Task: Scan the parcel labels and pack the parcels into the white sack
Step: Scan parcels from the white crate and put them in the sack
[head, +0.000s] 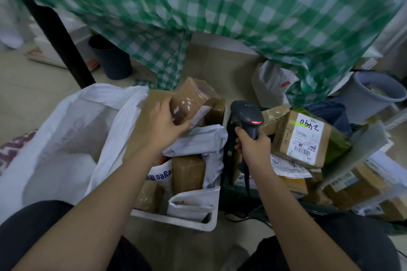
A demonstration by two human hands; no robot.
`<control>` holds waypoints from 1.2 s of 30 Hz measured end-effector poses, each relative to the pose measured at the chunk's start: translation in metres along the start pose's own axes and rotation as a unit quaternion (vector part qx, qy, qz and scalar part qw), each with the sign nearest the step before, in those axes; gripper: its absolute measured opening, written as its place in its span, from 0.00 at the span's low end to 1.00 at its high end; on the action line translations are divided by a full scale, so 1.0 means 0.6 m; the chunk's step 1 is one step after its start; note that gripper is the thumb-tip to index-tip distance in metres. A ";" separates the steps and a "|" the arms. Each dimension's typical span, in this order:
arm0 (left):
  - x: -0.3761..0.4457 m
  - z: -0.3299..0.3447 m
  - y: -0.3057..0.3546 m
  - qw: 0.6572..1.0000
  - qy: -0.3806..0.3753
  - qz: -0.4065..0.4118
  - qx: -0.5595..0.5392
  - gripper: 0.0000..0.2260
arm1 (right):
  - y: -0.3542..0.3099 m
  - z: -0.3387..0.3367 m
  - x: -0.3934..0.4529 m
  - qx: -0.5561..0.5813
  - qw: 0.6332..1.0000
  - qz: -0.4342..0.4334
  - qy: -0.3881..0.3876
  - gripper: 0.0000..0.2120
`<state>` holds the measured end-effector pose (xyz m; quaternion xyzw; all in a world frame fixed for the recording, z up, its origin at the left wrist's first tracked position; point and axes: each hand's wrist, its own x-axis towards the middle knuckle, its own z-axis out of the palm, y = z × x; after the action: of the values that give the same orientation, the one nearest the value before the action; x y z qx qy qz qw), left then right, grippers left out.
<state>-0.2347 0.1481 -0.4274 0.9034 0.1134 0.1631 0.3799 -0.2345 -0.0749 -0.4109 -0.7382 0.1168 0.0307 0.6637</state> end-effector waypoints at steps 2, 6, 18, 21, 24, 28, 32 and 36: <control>-0.014 -0.029 0.014 0.986 0.017 -0.067 -0.152 0.35 | -0.010 -0.002 -0.014 0.012 1.000 -0.005 -0.006 0.04; -0.049 -0.066 0.026 0.937 0.022 -0.171 -0.304 0.26 | -0.027 -0.002 -0.042 0.008 0.999 -0.022 -0.027 0.06; -0.133 -0.101 0.020 0.873 0.012 -0.251 -0.418 0.20 | -0.014 -0.008 -0.114 -0.110 0.984 -0.041 -0.137 0.07; -0.142 -0.102 0.026 0.870 0.001 -0.254 -0.423 0.17 | -0.007 0.002 -0.116 -0.093 0.989 -0.034 -0.108 0.07; -0.151 -0.096 0.031 0.851 -0.013 -0.255 -0.460 0.19 | -0.005 0.020 -0.114 0.011 0.998 0.017 -0.053 0.11; -0.153 -0.087 0.033 0.800 -0.028 -0.266 -0.538 0.33 | -0.005 0.048 -0.113 0.103 0.991 0.065 -0.054 0.19; -0.159 -0.073 0.031 0.780 -0.060 -0.268 -0.563 0.28 | -0.011 0.067 -0.117 0.097 0.991 0.073 -0.057 0.27; -0.170 -0.061 0.030 0.776 -0.079 -0.274 -0.562 0.26 | -0.022 0.072 -0.110 0.120 0.987 0.064 -0.082 0.28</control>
<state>-0.3410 0.1259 -0.4113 0.4697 0.2138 0.0147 0.8564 -0.2912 -0.0221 -0.3899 -0.6391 0.1120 0.1198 0.7514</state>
